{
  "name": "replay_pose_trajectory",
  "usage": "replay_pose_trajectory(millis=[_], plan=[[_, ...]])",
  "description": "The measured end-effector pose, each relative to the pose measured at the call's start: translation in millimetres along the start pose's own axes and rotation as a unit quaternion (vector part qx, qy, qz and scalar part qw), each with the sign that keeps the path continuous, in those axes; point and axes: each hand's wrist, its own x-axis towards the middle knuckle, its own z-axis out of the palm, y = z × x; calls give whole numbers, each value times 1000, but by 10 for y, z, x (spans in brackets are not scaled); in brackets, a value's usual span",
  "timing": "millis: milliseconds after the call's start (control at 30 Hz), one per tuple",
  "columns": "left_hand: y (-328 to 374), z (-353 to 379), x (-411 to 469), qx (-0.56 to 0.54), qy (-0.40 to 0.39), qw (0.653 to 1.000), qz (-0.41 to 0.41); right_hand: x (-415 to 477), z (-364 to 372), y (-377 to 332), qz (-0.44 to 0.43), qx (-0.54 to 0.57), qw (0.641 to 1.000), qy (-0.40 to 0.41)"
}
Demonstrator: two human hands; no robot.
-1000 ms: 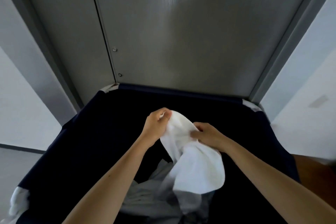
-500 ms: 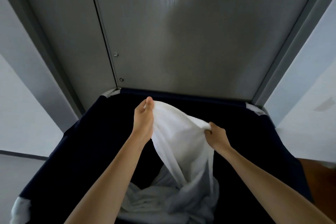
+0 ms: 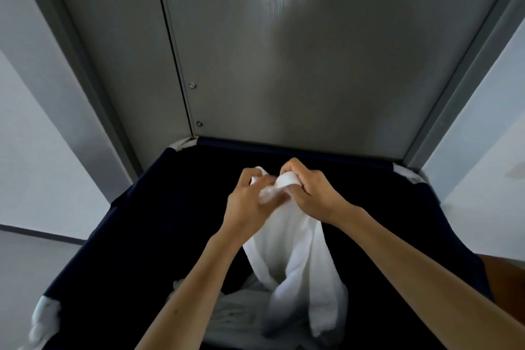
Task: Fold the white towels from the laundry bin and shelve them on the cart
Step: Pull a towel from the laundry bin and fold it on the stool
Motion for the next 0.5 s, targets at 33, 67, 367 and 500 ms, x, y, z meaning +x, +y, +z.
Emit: replay_pose_trajectory(millis=[33, 67, 367, 500], plan=[[-12, -8, -1, -21, 35, 999, 0, -8, -2, 25, -1, -7, 1000, -1], [-35, 3, 3, -36, 57, 998, 10, -18, 7, 72, 1, -10, 1000, 4], [-208, -343, 81, -296, 246, 903, -193, -392, 87, 1008, 208, -89, 974, -14], [-487, -515, -12, -220, 244, 916, -229, -405, 0, 1144, 248, -101, 963, 24]])
